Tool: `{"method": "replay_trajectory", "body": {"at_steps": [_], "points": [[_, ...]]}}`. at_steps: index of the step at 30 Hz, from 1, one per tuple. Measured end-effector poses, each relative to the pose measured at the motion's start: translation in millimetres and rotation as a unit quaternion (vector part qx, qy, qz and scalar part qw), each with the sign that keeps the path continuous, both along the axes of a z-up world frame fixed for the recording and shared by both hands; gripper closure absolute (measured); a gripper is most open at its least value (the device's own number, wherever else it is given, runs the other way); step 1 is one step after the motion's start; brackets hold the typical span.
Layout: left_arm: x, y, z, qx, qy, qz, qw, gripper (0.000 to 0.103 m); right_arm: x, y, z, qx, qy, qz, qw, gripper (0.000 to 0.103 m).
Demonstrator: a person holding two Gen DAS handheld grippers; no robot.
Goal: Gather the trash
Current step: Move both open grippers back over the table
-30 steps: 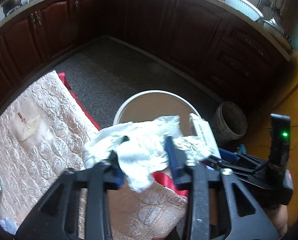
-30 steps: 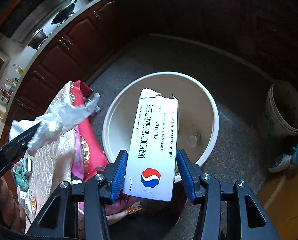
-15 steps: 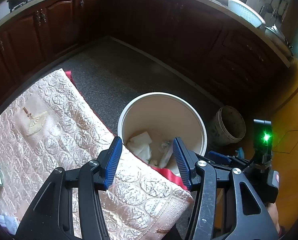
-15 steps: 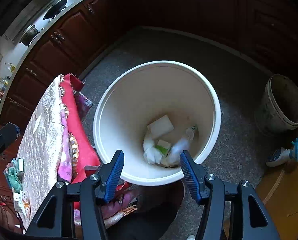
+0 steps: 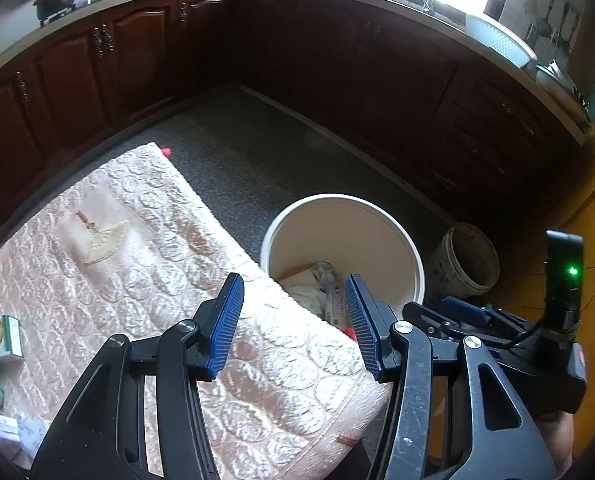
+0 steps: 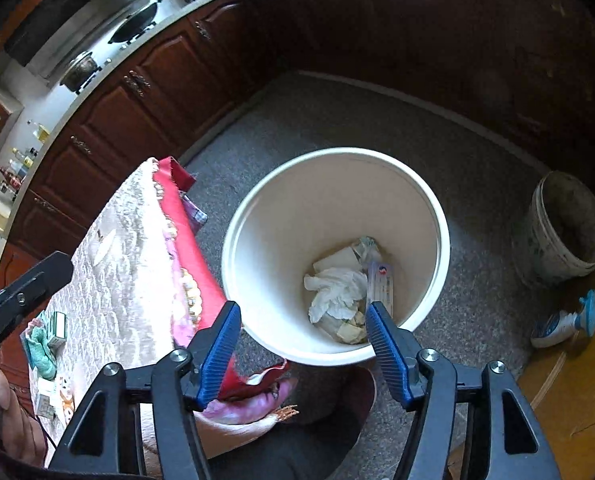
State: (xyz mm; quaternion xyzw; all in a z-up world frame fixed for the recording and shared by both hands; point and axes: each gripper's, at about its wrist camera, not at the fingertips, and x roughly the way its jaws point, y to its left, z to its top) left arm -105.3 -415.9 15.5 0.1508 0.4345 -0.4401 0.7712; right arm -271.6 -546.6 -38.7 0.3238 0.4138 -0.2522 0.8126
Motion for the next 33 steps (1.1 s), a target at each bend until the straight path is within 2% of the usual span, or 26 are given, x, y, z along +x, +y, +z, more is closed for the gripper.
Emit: {"method": "replay_trajectory", "body": {"at_steps": [7,11,18,23,33], "points": [[11.9,26.1,4.0,-0.005,-0.007,0.031,0.9995,0.052,10.1,16.9,19.5,-0.024,-0.006,0.015,1.000,0.039],[22.5,44.2,4.6,-0.015,-0.007,0.060,0.9981,0.040,15.0,27.8,30.6,-0.042,-0.012,0.017,0.999,0.034],[32.8,71.2,7.6,-0.021,-0.010,0.088,0.9959,0.039,25.1,47.5,43.7,-0.065,-0.019,0.032,0.997,0.034],[38.5,92.7,7.5,-0.023,-0.009,0.104,0.9943,0.039,29.3,59.7,50.2,-0.078,-0.023,0.035,0.996,0.030],[29.9,138.4,13.0,-0.018,-0.056,0.129,0.9898,0.039,44.9,90.5,60.9,-0.095,-0.028,0.070,0.993,0.028]]}}
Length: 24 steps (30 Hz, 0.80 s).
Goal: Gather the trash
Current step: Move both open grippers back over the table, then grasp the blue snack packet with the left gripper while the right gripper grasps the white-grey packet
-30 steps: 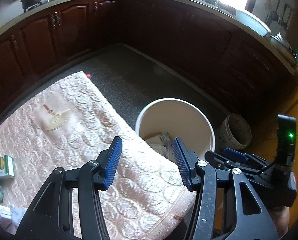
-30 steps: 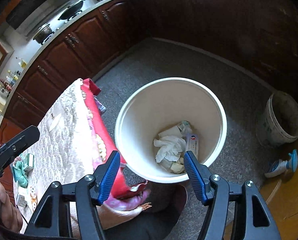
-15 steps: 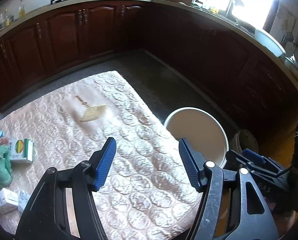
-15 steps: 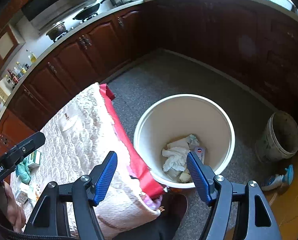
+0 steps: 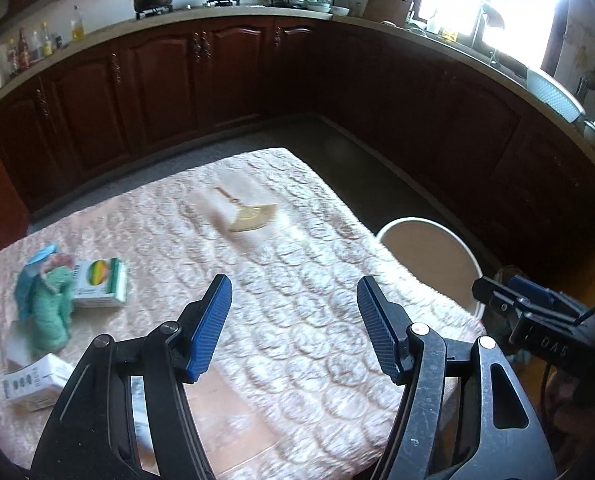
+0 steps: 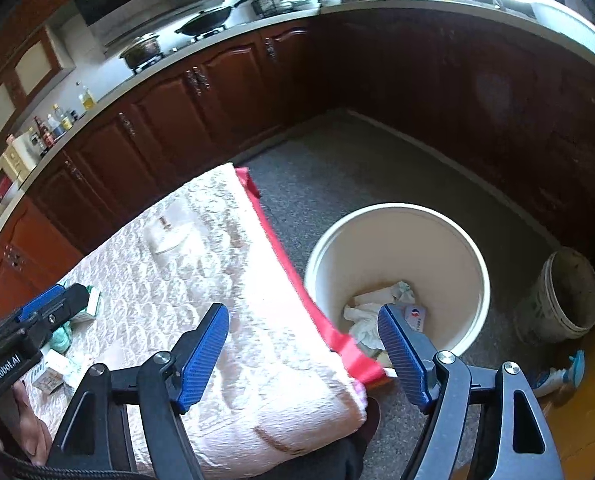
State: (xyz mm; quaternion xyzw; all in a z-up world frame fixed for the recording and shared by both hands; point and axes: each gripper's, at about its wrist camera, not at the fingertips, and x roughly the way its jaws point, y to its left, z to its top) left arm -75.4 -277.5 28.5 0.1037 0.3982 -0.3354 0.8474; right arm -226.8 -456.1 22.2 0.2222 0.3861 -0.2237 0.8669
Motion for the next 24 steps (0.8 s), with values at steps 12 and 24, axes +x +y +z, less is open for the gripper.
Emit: {"method": "replay_trajectory", "body": {"at_steps": [12,24], "points": [[4.9,76.8,-9.5,0.014,-0.002,0.060,0.9981,0.039,37.5,61.6,4.4,-0.005,-0.008,0.078,0.997,0.025],[43.3,181.1,-24.4,0.032,0.019,0.155,0.9873,0.039,89.6,129.1,-19.1,0.014,0.019,0.172,0.985,0.025]]}}
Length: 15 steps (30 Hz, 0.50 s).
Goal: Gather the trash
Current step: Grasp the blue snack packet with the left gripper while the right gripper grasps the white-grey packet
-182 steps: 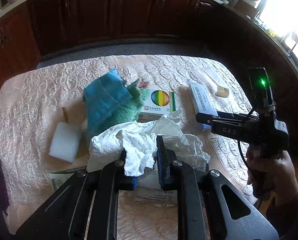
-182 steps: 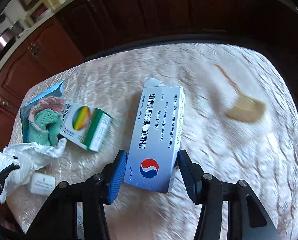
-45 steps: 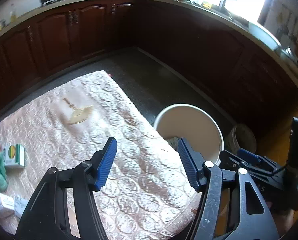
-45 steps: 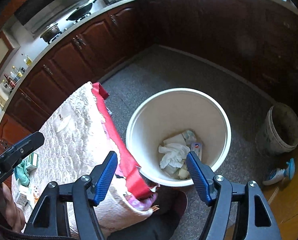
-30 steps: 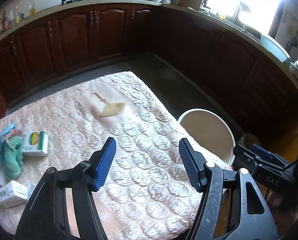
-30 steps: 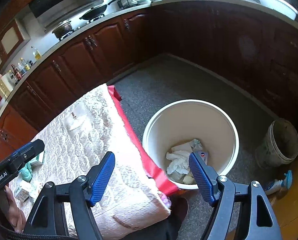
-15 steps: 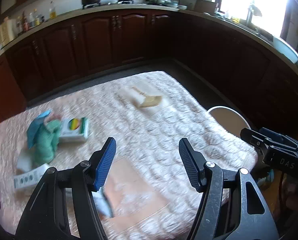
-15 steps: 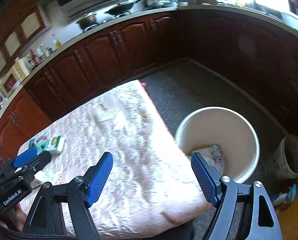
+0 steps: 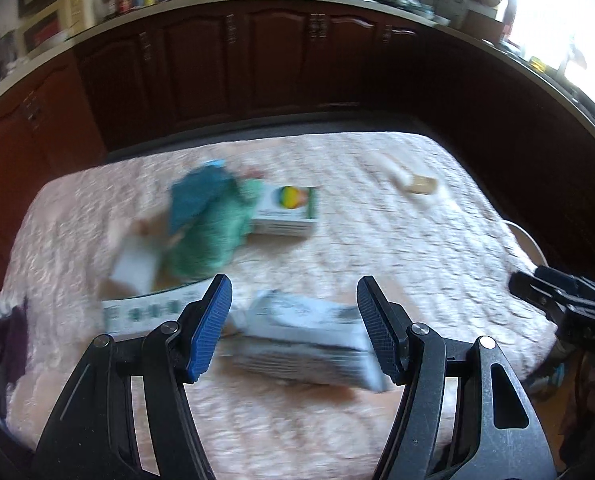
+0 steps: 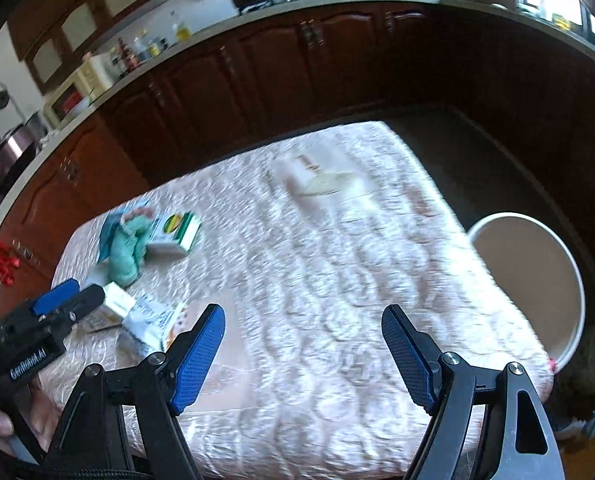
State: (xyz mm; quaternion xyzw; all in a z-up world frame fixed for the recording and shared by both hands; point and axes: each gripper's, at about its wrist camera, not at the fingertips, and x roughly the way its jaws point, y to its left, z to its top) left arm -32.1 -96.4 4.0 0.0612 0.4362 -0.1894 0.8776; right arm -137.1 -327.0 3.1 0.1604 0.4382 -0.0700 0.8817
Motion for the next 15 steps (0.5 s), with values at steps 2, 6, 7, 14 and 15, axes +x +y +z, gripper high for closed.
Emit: {"method": "replay_trajectory", "body": {"at_steps": [2,6,7,14,15], "points": [[9.8,15.1,-1.4,-0.003,0.004,0.017,0.9998,0.039,5.9,7.6,-4.0,0.001,0.006,0.011,1.000,0.025],[45.9,49.4,-2.0,-0.040,0.039,0.059,0.9967,0.039,16.3,20.6,-9.8,0.003,0.013,0.028,1.000,0.025],[54.1,55.4,-1.6,-0.052,0.045,0.069,0.9953,0.039,18.1,23.8,-10.8,0.002,0.015,0.031,0.999,0.025],[125.9,70.4,-8.0,-0.103,0.087,0.120,0.9836,0.026,29.6,35.5,-16.7,0.007,0.028,0.052,0.998,0.024],[136.6,66.0,-10.9,-0.100,0.091,0.118,0.9837,0.026,32.7,38.9,-19.1,0.008,0.031,0.059,0.998,0.024]]}}
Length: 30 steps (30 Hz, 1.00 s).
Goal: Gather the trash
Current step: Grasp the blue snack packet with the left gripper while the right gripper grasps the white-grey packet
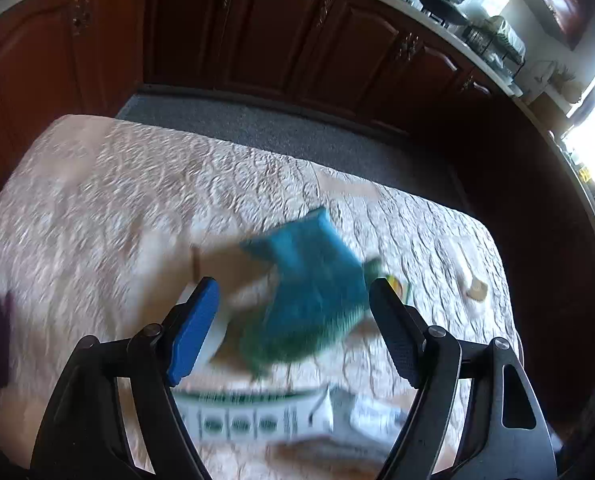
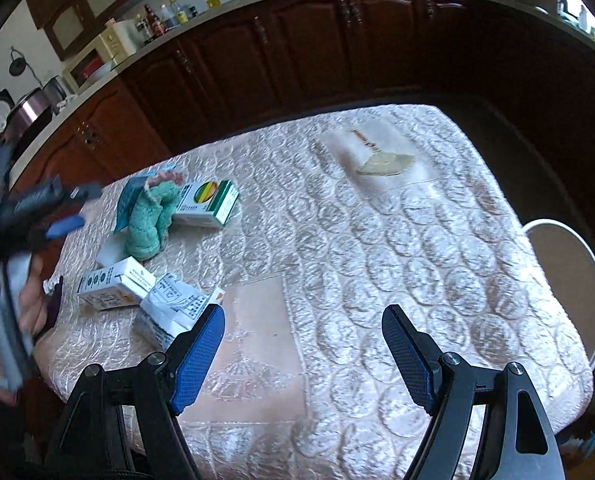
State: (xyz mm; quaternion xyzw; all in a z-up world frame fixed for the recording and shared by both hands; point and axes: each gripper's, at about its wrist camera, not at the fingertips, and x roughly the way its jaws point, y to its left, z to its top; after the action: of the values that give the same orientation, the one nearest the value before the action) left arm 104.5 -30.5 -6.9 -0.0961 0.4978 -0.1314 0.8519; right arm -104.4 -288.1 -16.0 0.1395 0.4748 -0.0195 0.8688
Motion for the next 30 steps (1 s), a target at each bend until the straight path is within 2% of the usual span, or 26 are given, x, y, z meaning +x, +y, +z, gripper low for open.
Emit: {"method": "replay_trajectory", "body": {"at_steps": [5,9,10,11,12,15,19,25,30], "points": [[35.8,-13.9,-19.3,0.003,0.040,-0.003,0.9992,0.026,7.9,9.9,-8.0,0.003,0.012,0.018,1.000,0.024],[50.8,-24.1,-40.1,0.021,0.072,-0.004,0.9972,0.027,13.1,14.3,-11.8,0.008,0.019,0.028,0.999,0.024],[51.2,-23.3,-42.9,0.017,0.074,0.000,0.9971,0.033,13.9,15.9,-11.9,0.009,0.019,0.031,0.999,0.024],[51.1,-22.6,-44.6,0.011,0.076,-0.001,0.9970,0.049,14.7,17.6,-11.4,0.010,0.018,0.036,0.999,0.024],[50.0,-21.8,-46.8,0.010,0.081,-0.004,0.9966,0.048,15.9,19.6,-11.2,0.011,0.017,0.041,0.999,0.024],[42.7,-15.9,-42.2,0.012,0.069,-0.004,0.9975,0.050,21.2,28.0,-12.0,0.022,0.016,0.064,0.998,0.024],[27.6,-0.6,-13.7,0.017,0.032,-0.005,0.9994,0.052,28.7,47.2,-11.9,0.029,0.012,0.119,0.992,0.024],[-6.6,14.4,20.0,0.036,0.004,-0.027,0.9990,0.052,54.9,90.9,-18.9,0.000,0.026,0.237,0.971,0.024],[-34.7,26.3,30.2,0.073,-0.002,-0.023,0.9970,0.051,72.0,128.9,-34.6,-0.064,0.052,0.337,0.938,0.024]]}}
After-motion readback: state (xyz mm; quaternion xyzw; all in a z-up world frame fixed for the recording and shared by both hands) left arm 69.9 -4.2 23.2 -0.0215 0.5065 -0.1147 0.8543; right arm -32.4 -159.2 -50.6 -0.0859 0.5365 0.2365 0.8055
